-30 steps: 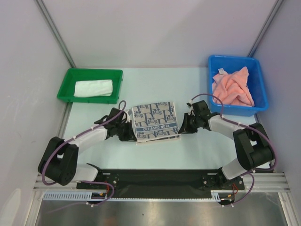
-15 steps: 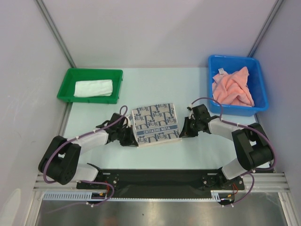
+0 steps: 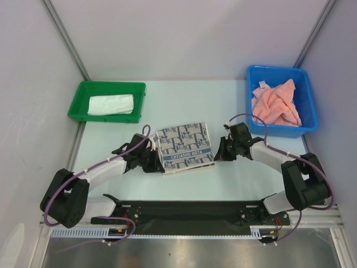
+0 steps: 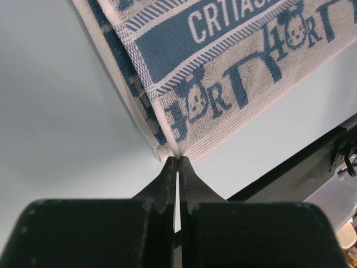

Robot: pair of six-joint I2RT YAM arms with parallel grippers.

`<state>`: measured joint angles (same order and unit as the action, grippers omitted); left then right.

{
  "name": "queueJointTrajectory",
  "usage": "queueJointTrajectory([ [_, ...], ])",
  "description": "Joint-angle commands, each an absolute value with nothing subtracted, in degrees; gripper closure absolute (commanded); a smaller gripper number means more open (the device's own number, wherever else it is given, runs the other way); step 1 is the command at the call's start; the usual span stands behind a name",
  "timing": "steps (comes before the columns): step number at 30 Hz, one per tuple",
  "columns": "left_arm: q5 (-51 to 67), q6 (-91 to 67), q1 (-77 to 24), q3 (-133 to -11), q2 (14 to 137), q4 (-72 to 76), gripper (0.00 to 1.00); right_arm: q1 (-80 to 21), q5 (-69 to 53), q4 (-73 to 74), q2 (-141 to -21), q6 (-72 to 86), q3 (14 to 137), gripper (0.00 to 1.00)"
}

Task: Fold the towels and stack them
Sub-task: Fold the towel

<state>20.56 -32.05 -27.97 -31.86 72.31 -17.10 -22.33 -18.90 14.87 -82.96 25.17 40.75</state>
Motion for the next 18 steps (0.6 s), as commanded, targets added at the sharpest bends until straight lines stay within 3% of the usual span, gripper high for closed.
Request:
queueJointTrajectory([
  [1, 19.69, -33.57, -28.91, -29.28, 72.95, -16.0, 1.0, -22.5, -15.65, 15.21, -82.7, 25.66, 37.98, 1.0],
  [6, 17.23, -33.93, -29.97, -27.6, 74.62, -16.43, 1.0, -22.59, -16.7, 12.4, -84.11, 25.49, 35.16, 1.0],
  [10, 16.26, -33.66, -30.32, -29.69, 75.23, -18.01, 0.96, -22.76, -16.17, 12.91, -82.88, 25.93, 35.94, 0.87],
  [13, 14.69, -33.14, -31.2, -32.07, 72.97, -22.92, 0.78, -23.11, -15.03, 17.2, -79.91, 26.01, 37.35, 0.73],
  [18, 8.98, -30.07, -31.11, -42.25, 69.7, -33.37, 0.53, -23.2, -8.71, 26.01, -75.33, 27.94, 42.7, 0.66],
])
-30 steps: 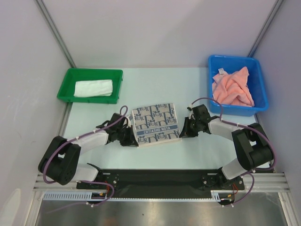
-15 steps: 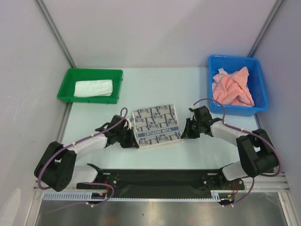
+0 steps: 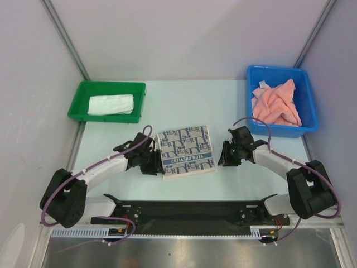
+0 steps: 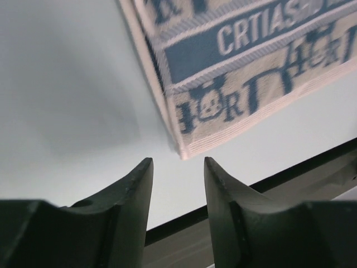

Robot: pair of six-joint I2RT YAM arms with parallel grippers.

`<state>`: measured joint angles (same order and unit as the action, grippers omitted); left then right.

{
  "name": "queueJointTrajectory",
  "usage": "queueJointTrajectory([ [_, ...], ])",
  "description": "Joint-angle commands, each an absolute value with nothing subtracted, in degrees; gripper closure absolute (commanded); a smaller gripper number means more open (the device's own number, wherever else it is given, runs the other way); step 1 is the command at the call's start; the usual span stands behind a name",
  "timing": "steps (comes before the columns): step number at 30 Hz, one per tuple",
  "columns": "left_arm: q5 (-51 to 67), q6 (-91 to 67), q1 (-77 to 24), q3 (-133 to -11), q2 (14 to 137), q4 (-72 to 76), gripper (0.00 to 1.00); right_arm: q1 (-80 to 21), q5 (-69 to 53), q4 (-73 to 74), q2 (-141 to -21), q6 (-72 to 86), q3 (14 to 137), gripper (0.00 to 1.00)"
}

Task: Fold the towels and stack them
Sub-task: Fold the towel

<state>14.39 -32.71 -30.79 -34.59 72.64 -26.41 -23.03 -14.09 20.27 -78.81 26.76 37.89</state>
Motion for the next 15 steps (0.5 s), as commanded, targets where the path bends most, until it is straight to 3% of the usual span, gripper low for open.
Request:
queueJointTrajectory([
  [1, 7.92, -29.45, -30.68, -44.36, 70.31, -34.27, 0.52, -23.38, -8.79, 25.93, -75.15, 28.3, 43.5, 0.68],
  [7, 11.41, -24.35, -24.89, -55.89, 82.25, -28.05, 0.56, -26.63, -13.53, 17.08, -82.78, 26.81, 48.51, 0.74],
  [15, 9.85, -19.34, -22.85, -69.86, 102.9, -25.92, 0.6, -26.72, -14.06, 9.67, -90.53, 27.24, 44.22, 0.77],
])
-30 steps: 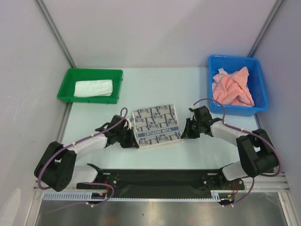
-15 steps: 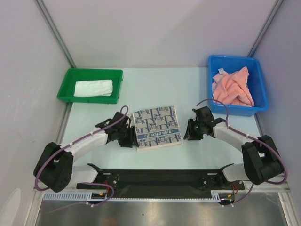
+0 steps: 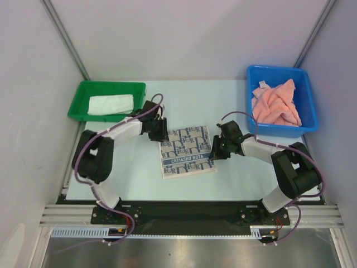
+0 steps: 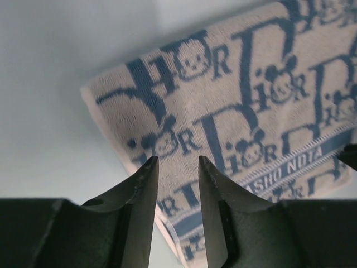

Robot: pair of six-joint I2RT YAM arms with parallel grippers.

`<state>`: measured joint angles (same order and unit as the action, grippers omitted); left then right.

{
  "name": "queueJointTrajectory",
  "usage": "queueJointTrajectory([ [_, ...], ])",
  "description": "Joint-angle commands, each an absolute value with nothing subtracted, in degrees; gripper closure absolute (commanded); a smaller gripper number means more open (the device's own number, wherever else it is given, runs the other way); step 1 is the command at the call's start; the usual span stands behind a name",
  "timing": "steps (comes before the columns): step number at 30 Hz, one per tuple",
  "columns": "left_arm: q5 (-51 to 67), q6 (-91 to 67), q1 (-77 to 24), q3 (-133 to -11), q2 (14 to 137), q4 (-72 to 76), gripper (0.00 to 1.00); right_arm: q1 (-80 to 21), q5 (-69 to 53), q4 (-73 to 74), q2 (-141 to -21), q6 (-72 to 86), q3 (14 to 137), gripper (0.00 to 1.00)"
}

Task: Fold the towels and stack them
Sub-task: Fold the towel

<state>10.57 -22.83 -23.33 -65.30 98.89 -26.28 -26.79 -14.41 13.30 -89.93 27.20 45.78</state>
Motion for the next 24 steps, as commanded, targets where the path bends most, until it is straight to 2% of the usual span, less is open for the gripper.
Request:
queueJointTrajectory([
  [1, 9.76, -19.16, -22.33, -70.92, 105.53, -26.19, 0.61, -26.72, -13.89, 9.23, -90.27, 27.51, 43.6, 0.77],
  [6, 10.28, -16.27, -20.57, -79.26, 109.07, -30.84, 0.61, -26.54, -14.15, 12.64, -87.45, 25.15, 46.65, 0.74],
  [11, 9.68, -5.04, -20.39, -87.52, 108.46, -35.77, 0.54, -22.95, -25.19, 18.88, -92.52, 13.12, 59.91, 0.56],
  [13, 8.78, -3.09, -19.95, -87.02, 107.84, -35.16, 0.5, -21.11, -27.59, 21.86, -96.39, 7.32, 68.41, 0.51],
  [15, 13.24, -0.71, -19.08, -85.08, 107.58, -33.15, 0.49, -19.96, -29.53, 26.25, -103.31, 1.71, 74.85, 0.46],
  [16, 14.49, -0.18, -18.9, -84.73, 107.84, -33.13, 0.48, -19.34, -30.23, 28.37, -105.71, 0.19, 80.54, 0.39],
  [17, 15.2, 3.22, -18.81, -84.47, 108.1, -33.74, 0.48, -19.07, -30.41, 30.65, -107.91, -2.26, 84.08, 0.37],
  [24, 18.01, 10.1, -17.14, -85.43, 111.79, -36.21, 0.45, -15.74, -37.52, 37.7, -122.16, -12.56, 98.08, 0.36],
])
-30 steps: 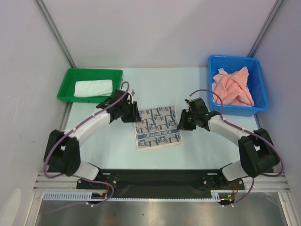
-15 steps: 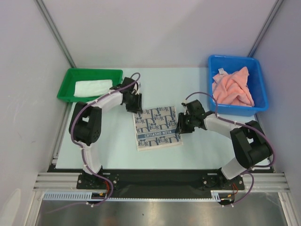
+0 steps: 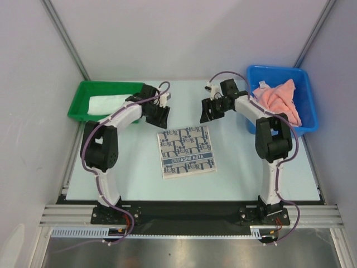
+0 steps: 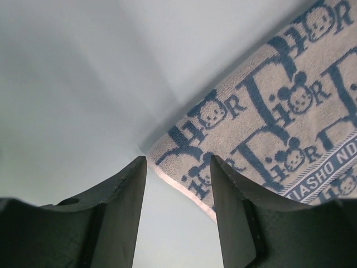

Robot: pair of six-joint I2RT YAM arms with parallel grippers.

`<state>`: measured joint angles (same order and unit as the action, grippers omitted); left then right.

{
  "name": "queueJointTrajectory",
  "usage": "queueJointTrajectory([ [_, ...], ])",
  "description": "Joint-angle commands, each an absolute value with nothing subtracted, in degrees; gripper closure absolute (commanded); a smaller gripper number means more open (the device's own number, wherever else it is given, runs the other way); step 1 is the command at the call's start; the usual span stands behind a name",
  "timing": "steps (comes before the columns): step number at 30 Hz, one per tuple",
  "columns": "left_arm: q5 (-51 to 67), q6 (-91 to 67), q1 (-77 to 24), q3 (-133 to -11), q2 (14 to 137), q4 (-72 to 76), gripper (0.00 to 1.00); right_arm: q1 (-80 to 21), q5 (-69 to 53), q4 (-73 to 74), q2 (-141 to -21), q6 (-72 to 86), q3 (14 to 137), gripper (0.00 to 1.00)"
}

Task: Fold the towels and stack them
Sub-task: Fold the towel

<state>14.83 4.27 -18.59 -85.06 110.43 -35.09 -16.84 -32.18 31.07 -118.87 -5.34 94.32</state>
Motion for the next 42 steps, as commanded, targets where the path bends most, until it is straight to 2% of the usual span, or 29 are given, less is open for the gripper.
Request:
queueJointTrajectory([
  [1, 19.15, 10.54, -16.88, -85.78, 112.75, -36.3, 0.45, -15.56, -38.49, 37.71, -124.08, -14.22, 98.87, 0.36],
  [6, 19.86, 12.83, -15.3, -86.31, 115.04, -35.95, 0.44, -14.77, -42.62, 43.39, -130.95, -20.29, 105.89, 0.37],
  [9, 19.69, 13.8, -14.68, -87.36, 117.15, -36.74, 0.44, -13.81, -43.5, 46.57, -134.47, -22.49, 108.62, 0.41],
  [12, 20.56, 14.59, -14.41, -88.42, 118.91, -37.44, 0.44, -13.01, -44.65, 46.15, -135.96, -22.94, 108.81, 0.57],
  [13, 20.65, 14.68, -14.33, -88.42, 119.35, -37.44, 0.44, -12.66, -44.82, 45.97, -136.14, -23.03, 108.72, 0.66],
  [18, 20.4, 15.21, -14.33, -88.16, 120.41, -37.09, 0.46, -11.87, -46.05, 46.58, -137.63, -23.2, 109.86, 0.76],
  [21, 19.6, 15.29, -14.15, -88.42, 121.02, -36.65, 0.52, -11.43, -45.35, 45.62, -137.64, -21.8, 109.86, 0.85],
  [24, 19.87, 15.47, -14.15, -89.91, 121.9, -36.74, 0.66, -10.99, -45.09, 44.66, -137.46, -21.1, 109.69, 0.92],
  [25, 19.6, 15.56, -14.15, -91.3, 122.6, -37.43, 0.76, -10.9, -44.74, 44.47, -137.37, -20.92, 109.69, 0.94],
  [27, 19.25, 15.56, -14.15, -92.72, 123.31, -37.97, 0.82, -10.72, -44.21, 44.39, -137.37, -20.66, 109.78, 0.96],
  [30, 19.6, 16.17, -14.15, -94.83, 124.63, -39.02, 1.0, -10.72, -44.21, 44.21, -137.2, -20.66, 109.25, 1.0],
  [38, 22.67, 16.35, -14.24, -98.17, 124.11, -40.6, 1.0, -10.63, -42.2, 41.67, -135.27, -19.52, 108.28, 1.0],
  [42, 22.94, 15.38, -14.33, -98.79, 120.42, -40.26, 1.0, -10.63, -41.22, 35.89, -129.14, -17.58, 104.87, 1.0],
])
